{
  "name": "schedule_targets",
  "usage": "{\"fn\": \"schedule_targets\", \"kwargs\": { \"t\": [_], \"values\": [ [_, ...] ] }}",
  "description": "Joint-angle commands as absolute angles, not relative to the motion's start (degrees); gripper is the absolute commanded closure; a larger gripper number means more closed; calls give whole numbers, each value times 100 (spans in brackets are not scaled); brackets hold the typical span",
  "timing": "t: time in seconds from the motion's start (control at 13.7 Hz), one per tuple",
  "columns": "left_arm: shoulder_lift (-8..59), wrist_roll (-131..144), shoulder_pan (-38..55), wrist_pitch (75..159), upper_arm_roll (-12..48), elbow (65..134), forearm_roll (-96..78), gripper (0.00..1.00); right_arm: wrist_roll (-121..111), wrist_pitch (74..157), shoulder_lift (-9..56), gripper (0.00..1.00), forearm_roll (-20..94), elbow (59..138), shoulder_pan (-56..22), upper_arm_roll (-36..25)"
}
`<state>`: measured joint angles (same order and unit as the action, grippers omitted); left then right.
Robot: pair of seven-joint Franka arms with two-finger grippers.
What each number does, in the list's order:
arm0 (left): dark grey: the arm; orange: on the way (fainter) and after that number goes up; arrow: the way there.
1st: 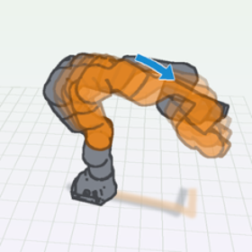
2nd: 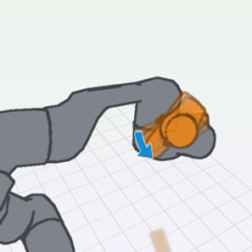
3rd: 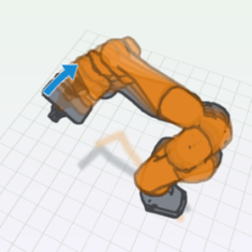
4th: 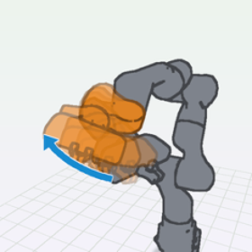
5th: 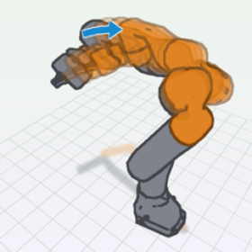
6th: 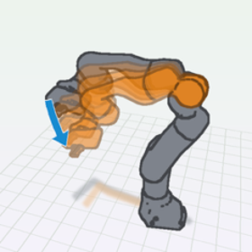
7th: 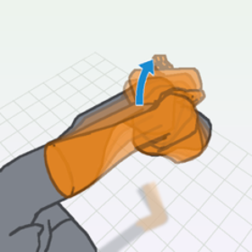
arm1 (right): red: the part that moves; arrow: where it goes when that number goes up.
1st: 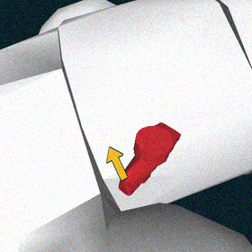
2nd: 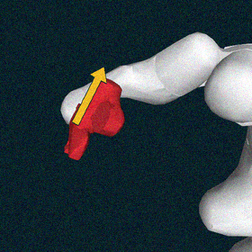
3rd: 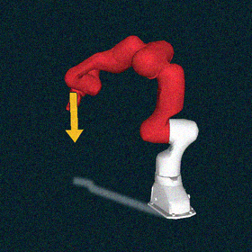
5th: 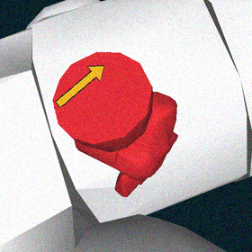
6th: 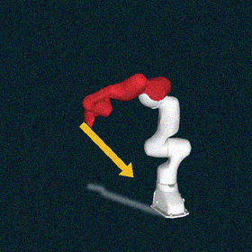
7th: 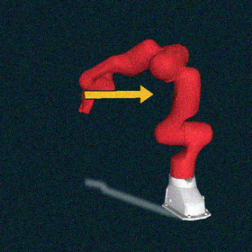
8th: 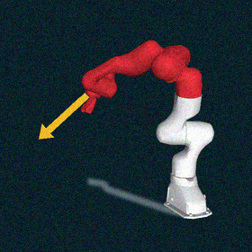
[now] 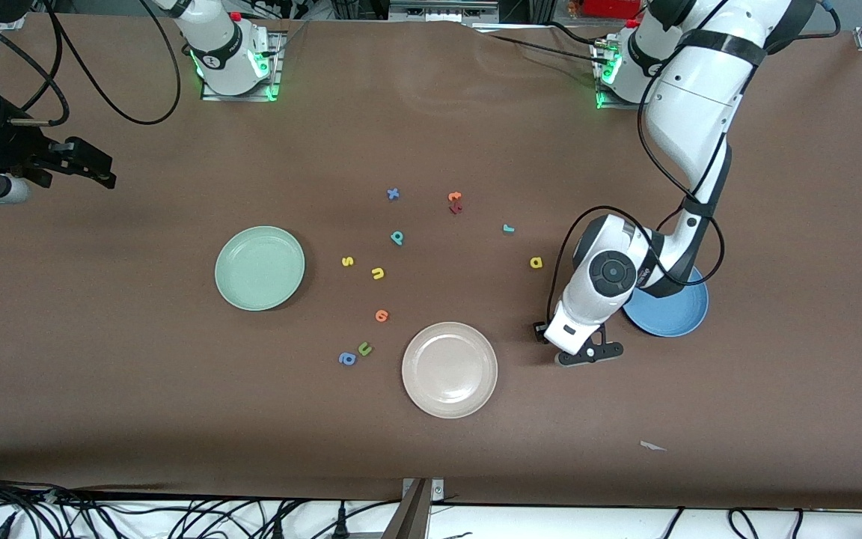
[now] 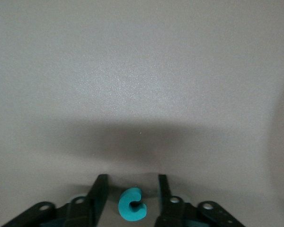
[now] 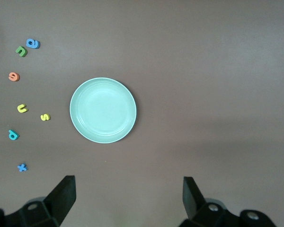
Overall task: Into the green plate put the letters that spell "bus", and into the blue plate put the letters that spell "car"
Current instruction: 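Hold the cyan c while the right gripper reaches the yellow s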
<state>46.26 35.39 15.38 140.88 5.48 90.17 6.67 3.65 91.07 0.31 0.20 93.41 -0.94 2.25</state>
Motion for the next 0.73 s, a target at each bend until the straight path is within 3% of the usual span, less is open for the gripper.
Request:
{"fn": "schedule_targets", "kwargs": {
  "t": [0.0, 0.22, 0.66],
  "values": [
    [4676, 3586, 1556, 14010, 536, 8938, 870, 55, 343, 9026, 9, 0, 26, 9281, -79, 229],
    [4667, 3586, 1556, 13914, 545, 8965, 870, 61, 343, 9026, 18, 0, 26, 9273, -79, 229],
    [4649, 3621, 1573, 13746, 562, 8965, 861, 59, 343, 9026, 18, 0, 26, 9272, -79, 229]
  ]
}}
